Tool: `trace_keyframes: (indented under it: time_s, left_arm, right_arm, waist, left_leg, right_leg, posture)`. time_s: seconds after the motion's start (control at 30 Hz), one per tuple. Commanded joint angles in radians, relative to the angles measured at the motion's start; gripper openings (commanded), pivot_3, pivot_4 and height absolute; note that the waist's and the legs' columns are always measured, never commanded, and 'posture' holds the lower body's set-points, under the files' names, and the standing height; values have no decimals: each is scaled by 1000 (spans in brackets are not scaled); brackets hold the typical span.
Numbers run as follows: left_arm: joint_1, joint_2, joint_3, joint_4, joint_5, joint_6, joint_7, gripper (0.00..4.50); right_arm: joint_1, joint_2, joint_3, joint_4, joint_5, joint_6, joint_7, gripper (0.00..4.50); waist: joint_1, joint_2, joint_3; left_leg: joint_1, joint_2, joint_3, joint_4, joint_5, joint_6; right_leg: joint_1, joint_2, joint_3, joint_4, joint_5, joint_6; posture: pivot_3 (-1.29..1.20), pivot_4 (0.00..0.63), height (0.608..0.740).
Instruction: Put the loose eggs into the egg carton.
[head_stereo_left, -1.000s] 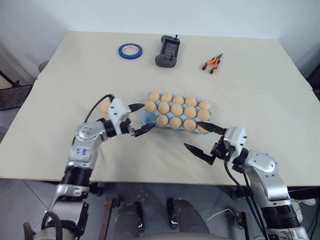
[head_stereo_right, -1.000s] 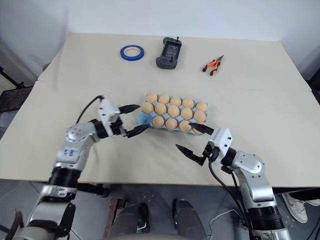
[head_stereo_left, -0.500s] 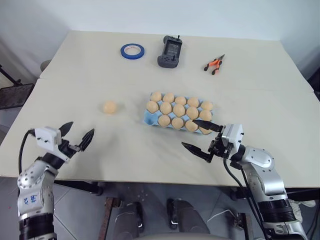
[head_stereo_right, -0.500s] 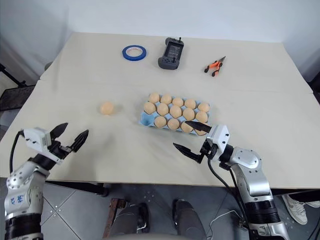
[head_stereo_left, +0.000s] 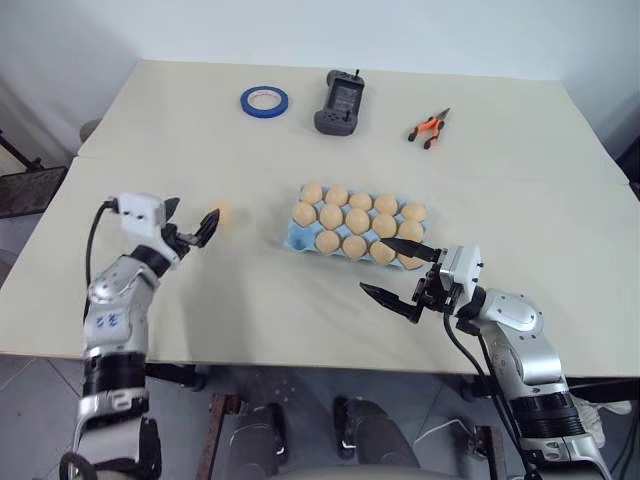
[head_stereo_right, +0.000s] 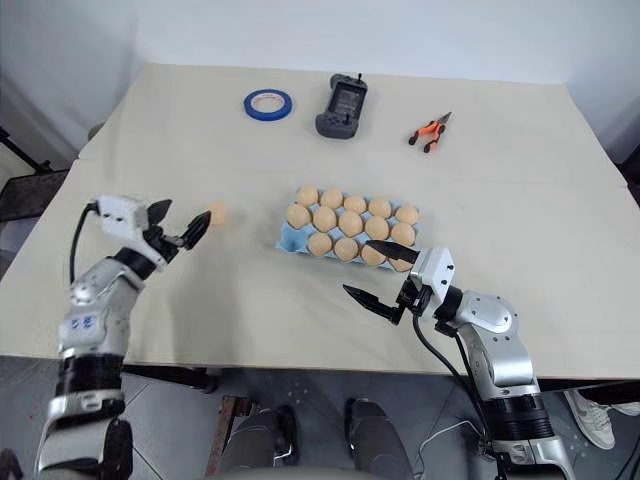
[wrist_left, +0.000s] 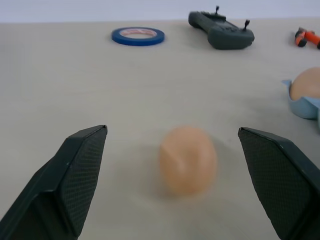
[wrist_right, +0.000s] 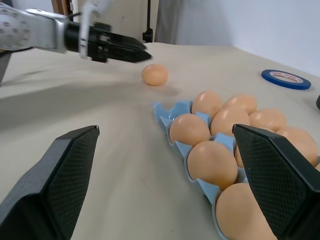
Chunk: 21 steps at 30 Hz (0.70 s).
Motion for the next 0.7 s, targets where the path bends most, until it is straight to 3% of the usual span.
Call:
trace_keyframes:
  time_s: [0.03,0.17,0.27,0.43,0.53,0.7]
  left_arm:
    - [-77,5,-16,112,39,-43,19,4475]
    - [-157,2,-48,228,65,-39,18,4475]
    - [-175,1,-51,262,64,-62,-1,3956]
    - [-175,7,-51,266,57,-68,-24,2462]
    - [-148,7,-44,174,15,-74,-92,1695]
    - [-136,-11,-123,13,-11,-69,-242,1695]
  right_arm:
    - [-6,8,-8,-25,5,-15,-9,4500]
    - [-3,12,-9,-25,3,-15,-16,4500]
    - [2,14,-9,-29,1,-16,-20,4500]
    - [4,15,-8,-27,-2,-21,-24,4500]
    - [5,17,-8,-29,-3,-22,-29,4500]
    - [12,17,-10,-32,-6,-22,-35,4500]
  waist:
    - [0,0,0]
    - [2,0,0]
    - [0,0,0]
    - [2,0,0]
    - [1,0,0]
    - [5,0,0]
  left_leg:
    - [0,1,0,0,0,-1]
    - [0,1,0,1,1,-2]
    - [0,1,0,2,1,-2]
    - [0,1,-1,3,1,-2]
    - [0,1,-1,3,0,-2]
    - [0,1,-1,3,1,-2]
  right_leg:
    - [0,1,0,0,0,0]
    - [-1,1,-1,2,-1,-1]
    - [0,1,-1,2,-1,-1]
    - [0,1,-2,3,-1,-1]
    - [0,1,-2,3,-1,-1]
    - [0,1,-2,3,-1,-1]
  posture:
    - [0,150,740]
    - [0,150,740]
    - [0,150,740]
    - [0,150,740]
    - [0,150,740]
    - [0,150,740]
